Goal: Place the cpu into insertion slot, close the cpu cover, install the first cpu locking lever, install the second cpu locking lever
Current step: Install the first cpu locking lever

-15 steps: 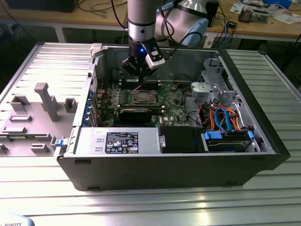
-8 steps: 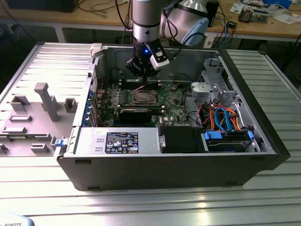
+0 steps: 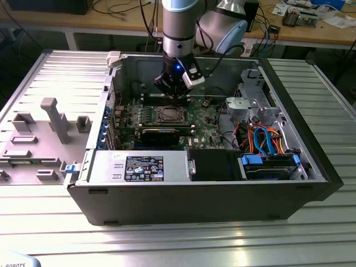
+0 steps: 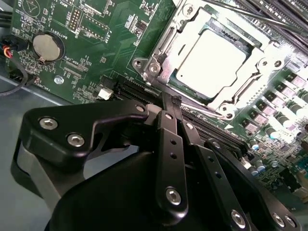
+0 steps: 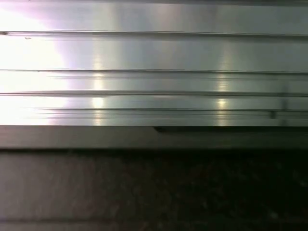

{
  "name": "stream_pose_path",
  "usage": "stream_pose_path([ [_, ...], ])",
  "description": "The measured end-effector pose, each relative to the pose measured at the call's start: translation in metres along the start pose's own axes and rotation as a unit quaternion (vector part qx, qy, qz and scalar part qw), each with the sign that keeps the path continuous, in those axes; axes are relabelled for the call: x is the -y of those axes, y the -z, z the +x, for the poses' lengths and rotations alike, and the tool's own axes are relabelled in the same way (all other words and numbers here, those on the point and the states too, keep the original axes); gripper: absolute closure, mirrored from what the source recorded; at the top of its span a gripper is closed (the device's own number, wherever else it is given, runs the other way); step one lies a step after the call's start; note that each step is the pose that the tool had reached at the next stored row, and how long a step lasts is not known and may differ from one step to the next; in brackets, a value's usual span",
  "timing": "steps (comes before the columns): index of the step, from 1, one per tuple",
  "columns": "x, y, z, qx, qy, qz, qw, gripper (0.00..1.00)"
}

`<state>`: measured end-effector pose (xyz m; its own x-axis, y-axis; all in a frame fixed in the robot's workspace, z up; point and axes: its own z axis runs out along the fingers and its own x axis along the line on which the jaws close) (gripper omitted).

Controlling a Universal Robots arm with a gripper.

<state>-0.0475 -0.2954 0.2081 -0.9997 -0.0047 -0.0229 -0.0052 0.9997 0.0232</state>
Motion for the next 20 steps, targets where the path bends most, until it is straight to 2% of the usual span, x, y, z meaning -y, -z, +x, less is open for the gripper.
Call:
stream_pose_path([
  [5,0.0001,-0.0029,0.0001,-0.0001,0.0,0.0001,1.0,0.89],
  [20,0.0,-0.0015,0.0,0.0,0.0,-0.0001,1.0,0.89],
])
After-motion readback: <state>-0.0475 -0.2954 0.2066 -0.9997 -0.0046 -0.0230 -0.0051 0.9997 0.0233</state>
